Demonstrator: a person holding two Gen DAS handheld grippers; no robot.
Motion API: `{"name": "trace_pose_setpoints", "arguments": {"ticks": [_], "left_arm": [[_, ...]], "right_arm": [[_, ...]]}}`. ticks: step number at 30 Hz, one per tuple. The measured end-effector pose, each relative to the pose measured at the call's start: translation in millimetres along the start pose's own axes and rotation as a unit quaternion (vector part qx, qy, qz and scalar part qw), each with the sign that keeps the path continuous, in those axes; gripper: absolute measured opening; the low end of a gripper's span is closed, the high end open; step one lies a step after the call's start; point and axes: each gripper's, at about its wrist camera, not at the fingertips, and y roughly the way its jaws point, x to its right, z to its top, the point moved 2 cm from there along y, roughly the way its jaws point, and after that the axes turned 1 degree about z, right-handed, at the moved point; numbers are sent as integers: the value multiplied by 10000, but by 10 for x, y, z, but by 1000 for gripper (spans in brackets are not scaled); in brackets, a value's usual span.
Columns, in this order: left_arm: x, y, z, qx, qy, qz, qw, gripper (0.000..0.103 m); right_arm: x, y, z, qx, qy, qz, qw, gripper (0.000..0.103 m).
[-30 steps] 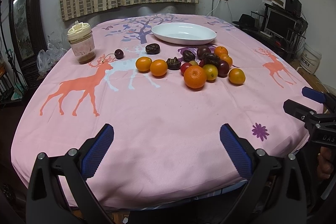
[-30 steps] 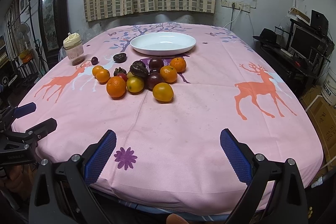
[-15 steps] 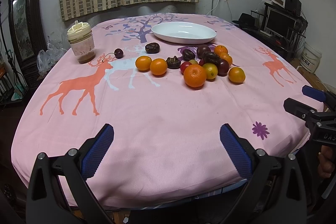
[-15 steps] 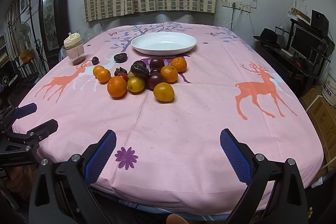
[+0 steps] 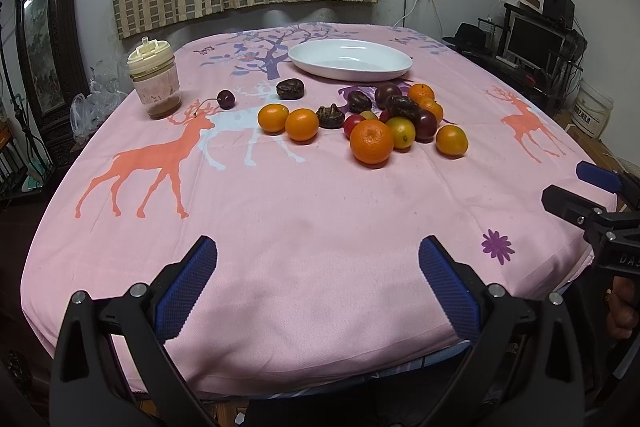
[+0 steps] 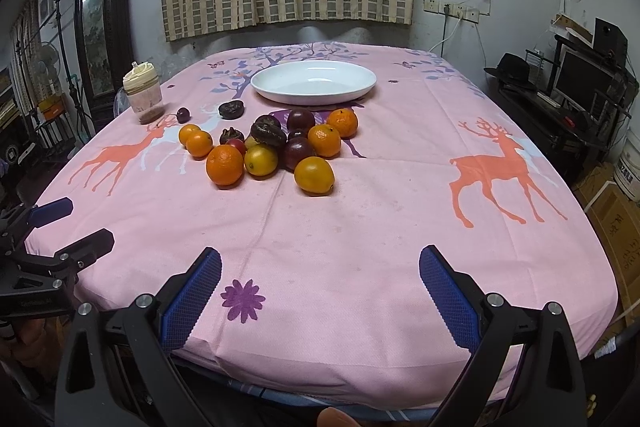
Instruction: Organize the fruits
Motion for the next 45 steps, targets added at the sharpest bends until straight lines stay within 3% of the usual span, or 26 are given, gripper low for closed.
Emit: {"name": "trace_pose_setpoints", "arguments": {"ticks": [16,21,28,33,42,45], "left_arm": [[-39,118,-45,-121,12,-8,9999,99],[-144,265,-80,-153,14,-206,9997,99],[-164,444,60,-115,220,-640,9976,99],[-144,562,223,-131,310,-949,9949,99],[-83,811,444,-219,319,-1395,9895,98],[-23,925,496,-354,381,-1470,9878,98]], "right_arm": [[7,166,-65,-190,71,121,9997,99],[96,409,-135,-468,259,245,9983,99],[186,713,128,-523,377,524,9965,79],[95,1039,408,-804,-66,619,9948,66],[78,1425,595,-1152,-515,641,9899,65],[36,1515,612,-1216,-681,681,9879,58]]}}
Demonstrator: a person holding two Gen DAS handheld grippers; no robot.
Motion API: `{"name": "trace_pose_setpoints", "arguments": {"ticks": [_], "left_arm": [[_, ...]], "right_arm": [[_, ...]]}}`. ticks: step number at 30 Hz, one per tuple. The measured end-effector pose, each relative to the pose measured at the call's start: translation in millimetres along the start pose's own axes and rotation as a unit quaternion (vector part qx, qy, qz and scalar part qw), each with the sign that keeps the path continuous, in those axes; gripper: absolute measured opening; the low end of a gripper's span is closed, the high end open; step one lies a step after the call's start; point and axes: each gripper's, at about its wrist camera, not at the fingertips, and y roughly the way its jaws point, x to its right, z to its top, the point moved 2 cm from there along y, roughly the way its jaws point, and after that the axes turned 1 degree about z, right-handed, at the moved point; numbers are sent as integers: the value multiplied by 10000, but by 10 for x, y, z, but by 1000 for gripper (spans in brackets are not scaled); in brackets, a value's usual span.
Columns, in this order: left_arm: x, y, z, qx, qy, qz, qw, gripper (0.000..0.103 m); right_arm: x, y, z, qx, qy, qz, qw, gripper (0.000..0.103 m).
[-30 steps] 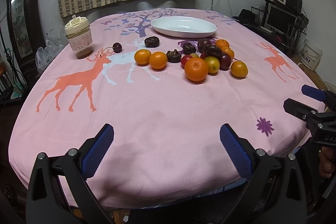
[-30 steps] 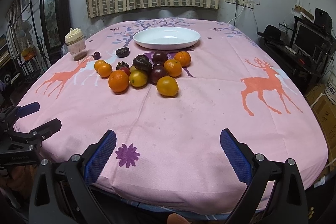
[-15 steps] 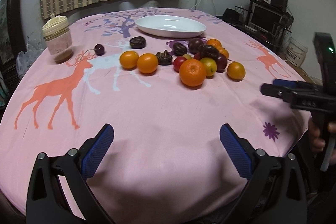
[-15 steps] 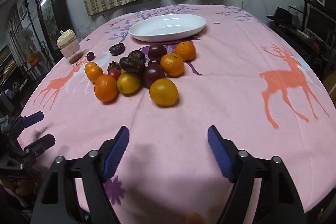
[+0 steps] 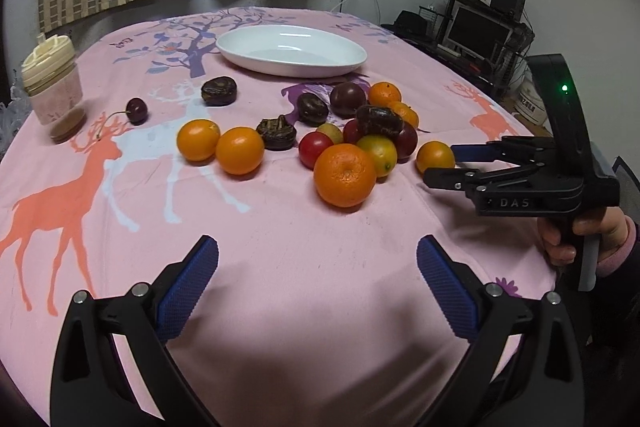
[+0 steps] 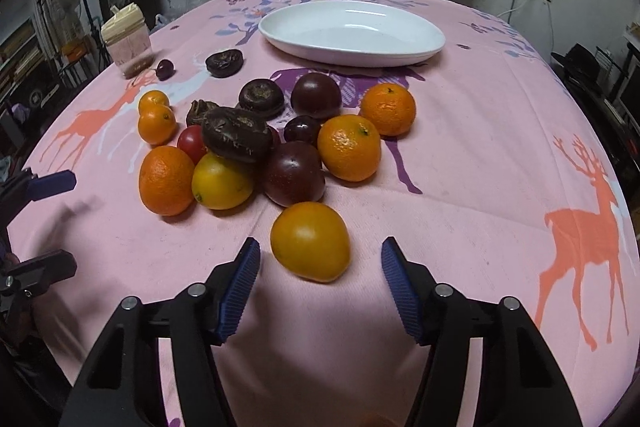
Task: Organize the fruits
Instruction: 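Grasp the large orange with the right tool while the left tool grasps a small orange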
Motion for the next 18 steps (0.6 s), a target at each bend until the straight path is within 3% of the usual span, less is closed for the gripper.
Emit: {"name": "trace_pose_setpoints", "arguments": {"ticks": [4,7,10,18], "left_arm": [[26,91,93,-103,10,-143,9998,95],[44,166,168,-184,26,-192,9996,87],[61,302,247,-358,50,-237,9991,69],[115,526,374,-473,260,-106,9985,69]], "right_arm": [[-25,60,33,-46,-75,104,9999,39],[-5,38,31,-15,-7,228,9997,39],[62,0,4,57,231,369,9990,39],[205,-43,-101,150,649,546,9963,39]]}}
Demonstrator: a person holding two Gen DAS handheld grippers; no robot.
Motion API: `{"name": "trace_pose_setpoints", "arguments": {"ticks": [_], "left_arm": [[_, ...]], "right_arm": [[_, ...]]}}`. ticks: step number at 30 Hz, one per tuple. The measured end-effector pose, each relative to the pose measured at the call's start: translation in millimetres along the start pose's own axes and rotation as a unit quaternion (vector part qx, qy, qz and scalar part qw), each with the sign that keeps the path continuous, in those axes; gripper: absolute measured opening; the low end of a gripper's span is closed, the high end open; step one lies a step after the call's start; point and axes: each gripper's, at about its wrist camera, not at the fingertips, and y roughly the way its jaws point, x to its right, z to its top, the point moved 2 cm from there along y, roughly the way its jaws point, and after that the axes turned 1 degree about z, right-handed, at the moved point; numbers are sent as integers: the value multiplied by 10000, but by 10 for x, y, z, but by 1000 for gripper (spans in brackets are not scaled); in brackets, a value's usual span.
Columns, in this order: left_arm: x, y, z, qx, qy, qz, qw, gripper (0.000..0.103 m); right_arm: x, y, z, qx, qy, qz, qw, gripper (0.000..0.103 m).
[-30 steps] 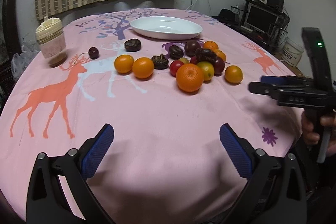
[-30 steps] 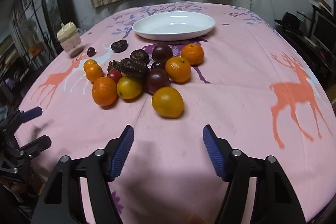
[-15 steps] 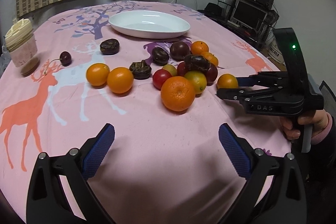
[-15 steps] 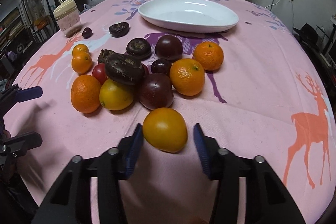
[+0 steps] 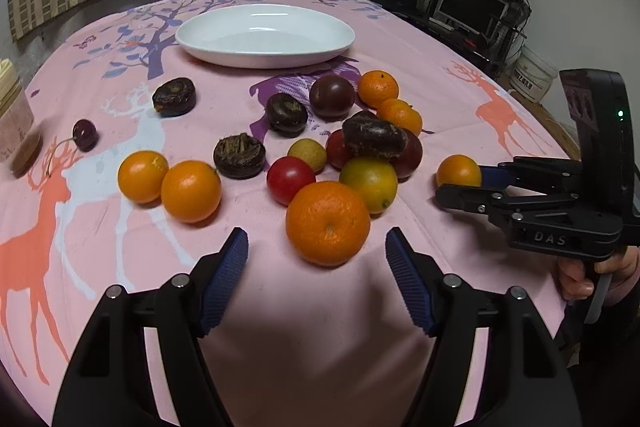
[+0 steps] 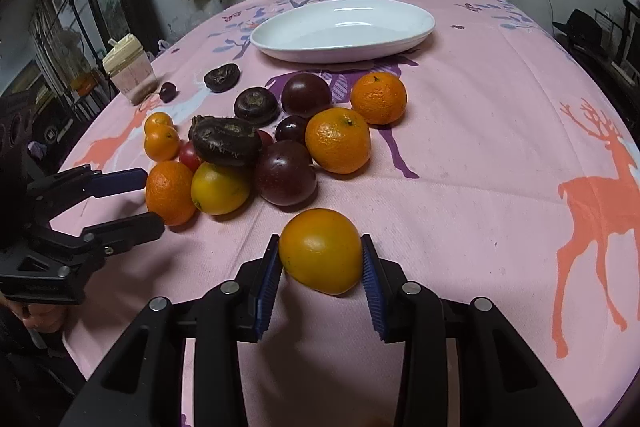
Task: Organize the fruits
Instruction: 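Grasp the large orange with the right tool while the left tool grasps a small orange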
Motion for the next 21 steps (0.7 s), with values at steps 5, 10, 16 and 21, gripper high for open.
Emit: {"name": "trace_pose_setpoints", "arguments": {"ticks": [5,10,16,21], "left_arm": [[9,104,44,-133,5,-56,9999,55],[-2,141,53,-206,-41,-273,9994,45],[-139,-12,144,-194,-219,-679,9973,45],[-390,-178,622,120,-222,-855,9960,45]], "right_arm": [[-11,5,-3,30,7,-22,10000,39],[-1,2,39,-6,12,21,10000,39],[-15,-144,291,230,9,261,9994,39],[9,-139,792,484,-59,332,9983,39]]}}
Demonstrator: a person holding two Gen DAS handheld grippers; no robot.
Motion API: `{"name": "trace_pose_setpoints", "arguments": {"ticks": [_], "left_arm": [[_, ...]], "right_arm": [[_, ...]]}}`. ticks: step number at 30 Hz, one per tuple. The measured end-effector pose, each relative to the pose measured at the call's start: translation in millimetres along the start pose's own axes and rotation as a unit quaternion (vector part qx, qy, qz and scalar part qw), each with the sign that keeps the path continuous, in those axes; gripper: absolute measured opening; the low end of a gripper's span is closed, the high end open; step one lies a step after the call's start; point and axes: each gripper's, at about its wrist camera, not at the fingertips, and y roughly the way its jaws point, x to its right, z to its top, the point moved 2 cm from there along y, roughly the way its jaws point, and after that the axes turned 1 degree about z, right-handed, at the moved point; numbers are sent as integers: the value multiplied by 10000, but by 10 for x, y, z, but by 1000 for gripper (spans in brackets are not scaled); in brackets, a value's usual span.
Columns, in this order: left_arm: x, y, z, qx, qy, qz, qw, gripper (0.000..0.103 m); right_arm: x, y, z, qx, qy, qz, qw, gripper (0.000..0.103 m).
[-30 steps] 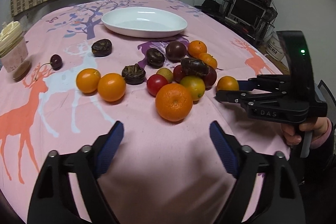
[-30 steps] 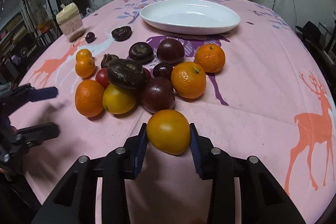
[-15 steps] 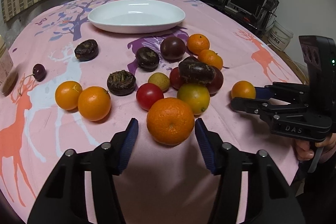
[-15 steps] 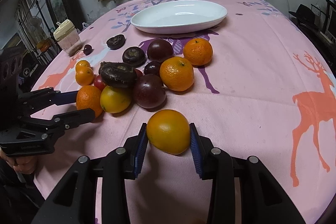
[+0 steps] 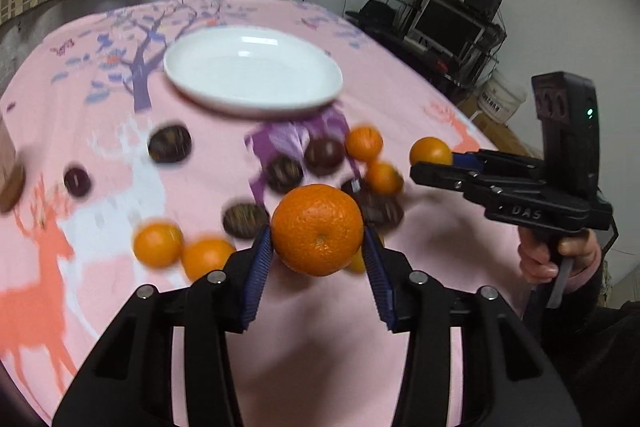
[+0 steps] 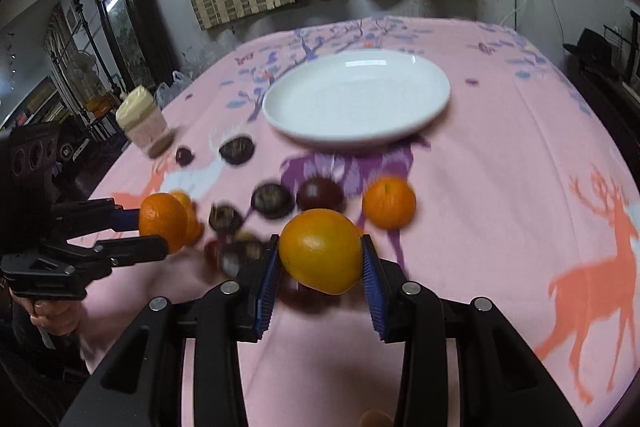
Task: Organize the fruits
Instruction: 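Grasp the large orange with the right tool while the left tool grasps a small orange, then carry both oranges over the white plate and open both tools to release them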
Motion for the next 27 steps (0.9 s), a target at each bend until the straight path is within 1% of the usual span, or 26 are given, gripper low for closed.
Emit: {"name": "trace_pose_setpoints", "arguments": {"ticks": [2,3,5,7,9,11,13,14,16,19,21,24,26,27], "left_arm": [[-99,24,299,147,22,128,9998,45],[-176,86,496,209,17,269,9994,45],[-323,290,841,192,-118,373,9991,45],[-448,515,1115,56,-260,425,9987,45],[-571,800,1357,-151,-381,585,9974,45],[-659,1062,1520,-394,-485,664,9958,45],[-708,1257,1597,-594,-481,737,9944,45],[-734,1341,1606,-676,-447,822,9933,45],[-788,1521,1624,-887,-408,1050,9897,45],[-891,1675,1615,-1073,-463,1078,9873,46],[-909,1686,1641,-1012,-461,1113,9875,46],[-870,1614,1673,-874,-374,1226,9879,55],[-834,1488,1679,-766,-315,1262,9885,56],[-806,1374,1667,-684,-292,1275,9890,65]], "right_arm": [[48,136,319,146,-11,-30,9999,39],[80,212,441,175,7,-56,9998,39],[154,459,735,165,1,-154,9997,39],[212,759,979,11,-112,-369,9993,39],[262,1006,1146,-160,-200,-498,9984,39],[358,1268,1277,-377,-158,-668,9969,39],[413,1451,1334,-570,-80,-647,9962,39],[445,1553,1364,-696,-37,-629,9956,39],[459,1653,1370,-807,-51,-681,9944,39],[472,1779,1350,-941,-99,-731,9928,40],[456,1800,1319,-976,-177,-765,9921,40],[407,1741,1302,-888,-335,-812,9922,54],[349,1562,1296,-701,-396,-842,9932,55],[323,1456,1281,-607,-429,-842,9937,57]]}}
